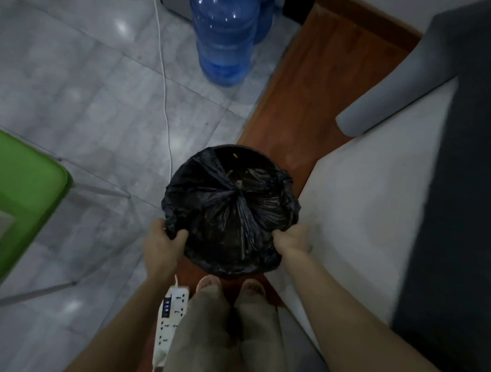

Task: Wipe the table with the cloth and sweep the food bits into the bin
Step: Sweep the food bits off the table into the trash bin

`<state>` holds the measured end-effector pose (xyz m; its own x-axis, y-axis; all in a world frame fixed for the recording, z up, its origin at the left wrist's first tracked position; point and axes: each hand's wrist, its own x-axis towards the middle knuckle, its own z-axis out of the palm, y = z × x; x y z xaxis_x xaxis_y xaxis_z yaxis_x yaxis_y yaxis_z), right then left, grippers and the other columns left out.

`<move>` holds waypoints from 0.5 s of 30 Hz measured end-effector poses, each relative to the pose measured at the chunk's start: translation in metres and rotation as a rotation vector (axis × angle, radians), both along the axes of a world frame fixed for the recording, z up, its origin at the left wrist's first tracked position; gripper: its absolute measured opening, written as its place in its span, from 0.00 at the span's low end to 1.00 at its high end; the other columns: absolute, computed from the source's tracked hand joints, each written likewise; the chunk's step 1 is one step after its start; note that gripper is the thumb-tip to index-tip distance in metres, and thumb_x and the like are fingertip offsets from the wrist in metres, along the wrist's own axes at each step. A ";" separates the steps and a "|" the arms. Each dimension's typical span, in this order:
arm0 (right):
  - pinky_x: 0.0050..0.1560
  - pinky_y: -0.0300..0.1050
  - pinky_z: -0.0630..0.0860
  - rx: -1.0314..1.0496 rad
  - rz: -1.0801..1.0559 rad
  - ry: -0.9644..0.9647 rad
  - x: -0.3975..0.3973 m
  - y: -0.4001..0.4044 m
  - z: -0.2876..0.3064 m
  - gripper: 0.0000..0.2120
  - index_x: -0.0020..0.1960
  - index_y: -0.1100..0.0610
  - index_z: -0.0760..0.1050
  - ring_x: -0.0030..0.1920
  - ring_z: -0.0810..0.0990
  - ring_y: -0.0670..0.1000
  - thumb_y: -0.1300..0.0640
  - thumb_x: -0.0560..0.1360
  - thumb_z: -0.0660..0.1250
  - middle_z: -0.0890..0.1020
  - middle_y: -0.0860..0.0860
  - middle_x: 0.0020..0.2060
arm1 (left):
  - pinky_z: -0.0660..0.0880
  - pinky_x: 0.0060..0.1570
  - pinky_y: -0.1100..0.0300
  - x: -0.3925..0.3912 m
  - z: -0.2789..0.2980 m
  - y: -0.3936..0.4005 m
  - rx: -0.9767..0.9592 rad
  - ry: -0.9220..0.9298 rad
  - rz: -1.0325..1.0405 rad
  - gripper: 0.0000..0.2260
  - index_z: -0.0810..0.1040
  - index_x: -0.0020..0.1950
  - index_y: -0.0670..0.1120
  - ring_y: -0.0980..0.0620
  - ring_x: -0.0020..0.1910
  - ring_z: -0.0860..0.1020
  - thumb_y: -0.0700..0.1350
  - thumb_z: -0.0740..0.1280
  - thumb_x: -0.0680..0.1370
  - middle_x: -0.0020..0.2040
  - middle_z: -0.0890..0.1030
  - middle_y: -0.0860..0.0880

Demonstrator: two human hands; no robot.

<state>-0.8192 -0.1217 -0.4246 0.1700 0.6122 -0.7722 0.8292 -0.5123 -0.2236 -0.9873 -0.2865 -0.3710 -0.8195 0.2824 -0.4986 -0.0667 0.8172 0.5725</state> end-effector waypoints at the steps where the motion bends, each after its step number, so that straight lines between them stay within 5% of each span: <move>1: 0.60 0.58 0.76 0.017 0.023 -0.003 0.001 -0.005 0.018 0.31 0.68 0.61 0.68 0.60 0.76 0.63 0.46 0.69 0.66 0.76 0.58 0.62 | 0.69 0.35 0.55 0.000 0.021 -0.005 0.030 0.006 0.011 0.08 0.73 0.50 0.40 0.45 0.41 0.76 0.41 0.67 0.74 0.42 0.78 0.43; 5: 0.63 0.60 0.74 0.108 -0.029 0.080 0.007 -0.012 0.087 0.37 0.71 0.58 0.67 0.65 0.73 0.61 0.39 0.68 0.57 0.73 0.57 0.68 | 0.70 0.33 0.55 0.009 0.115 -0.009 0.153 0.060 0.035 0.05 0.73 0.48 0.43 0.50 0.37 0.75 0.43 0.67 0.74 0.40 0.78 0.45; 8: 0.68 0.59 0.70 0.112 -0.071 0.201 0.000 -0.012 0.172 0.25 0.75 0.57 0.64 0.68 0.70 0.61 0.49 0.80 0.59 0.71 0.56 0.70 | 0.74 0.37 0.48 0.016 0.178 -0.007 0.281 0.054 0.085 0.05 0.74 0.47 0.45 0.48 0.38 0.76 0.45 0.65 0.74 0.40 0.79 0.45; 11: 0.68 0.58 0.70 0.139 -0.124 0.310 0.004 -0.012 0.224 0.20 0.74 0.55 0.65 0.65 0.73 0.60 0.55 0.82 0.56 0.74 0.55 0.67 | 0.77 0.41 0.43 0.023 0.221 -0.010 0.334 0.012 0.101 0.04 0.74 0.47 0.48 0.44 0.41 0.78 0.45 0.65 0.74 0.41 0.80 0.45; 15: 0.67 0.57 0.71 0.166 -0.121 0.346 0.009 -0.015 0.261 0.20 0.74 0.54 0.65 0.64 0.74 0.59 0.55 0.82 0.55 0.75 0.55 0.66 | 0.79 0.52 0.44 0.028 0.248 -0.016 0.321 -0.170 0.114 0.23 0.69 0.59 0.55 0.49 0.55 0.79 0.60 0.70 0.68 0.57 0.79 0.52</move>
